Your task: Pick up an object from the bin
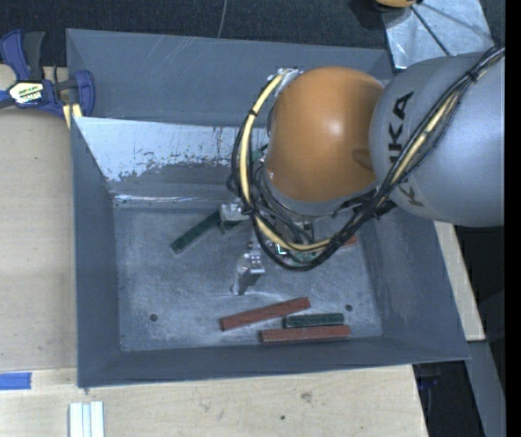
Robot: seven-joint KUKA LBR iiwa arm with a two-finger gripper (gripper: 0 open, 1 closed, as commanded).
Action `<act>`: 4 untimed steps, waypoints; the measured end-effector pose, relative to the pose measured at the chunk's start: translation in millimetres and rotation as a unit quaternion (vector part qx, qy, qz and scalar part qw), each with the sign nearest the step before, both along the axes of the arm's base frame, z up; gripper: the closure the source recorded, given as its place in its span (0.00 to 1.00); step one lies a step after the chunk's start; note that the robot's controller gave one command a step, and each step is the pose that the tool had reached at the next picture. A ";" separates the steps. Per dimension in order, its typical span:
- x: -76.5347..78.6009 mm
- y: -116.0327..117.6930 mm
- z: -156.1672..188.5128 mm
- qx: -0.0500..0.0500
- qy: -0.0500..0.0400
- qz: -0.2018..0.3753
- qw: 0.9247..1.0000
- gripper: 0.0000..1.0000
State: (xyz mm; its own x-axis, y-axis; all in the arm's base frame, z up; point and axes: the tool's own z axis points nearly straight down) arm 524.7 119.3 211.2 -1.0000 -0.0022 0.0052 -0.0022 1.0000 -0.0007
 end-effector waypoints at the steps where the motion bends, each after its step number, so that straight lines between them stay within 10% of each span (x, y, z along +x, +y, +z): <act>1: 1.8 -0.2 4.0 0.001 -0.004 -0.001 1.000 0.00; 3: 56.8 15.9 -90.5 0.001 -0.004 0.082 0.997 0.00; 4: 80.1 4.1 -132.4 0.002 -0.012 0.090 0.996 1.00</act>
Offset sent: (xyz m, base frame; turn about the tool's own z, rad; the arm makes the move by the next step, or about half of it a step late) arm 0.0752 0.0523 -0.1068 -0.1334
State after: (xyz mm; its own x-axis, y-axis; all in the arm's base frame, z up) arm 604.8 123.4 78.8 -0.9834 -0.1804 -0.0184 -0.1805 0.9836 0.0015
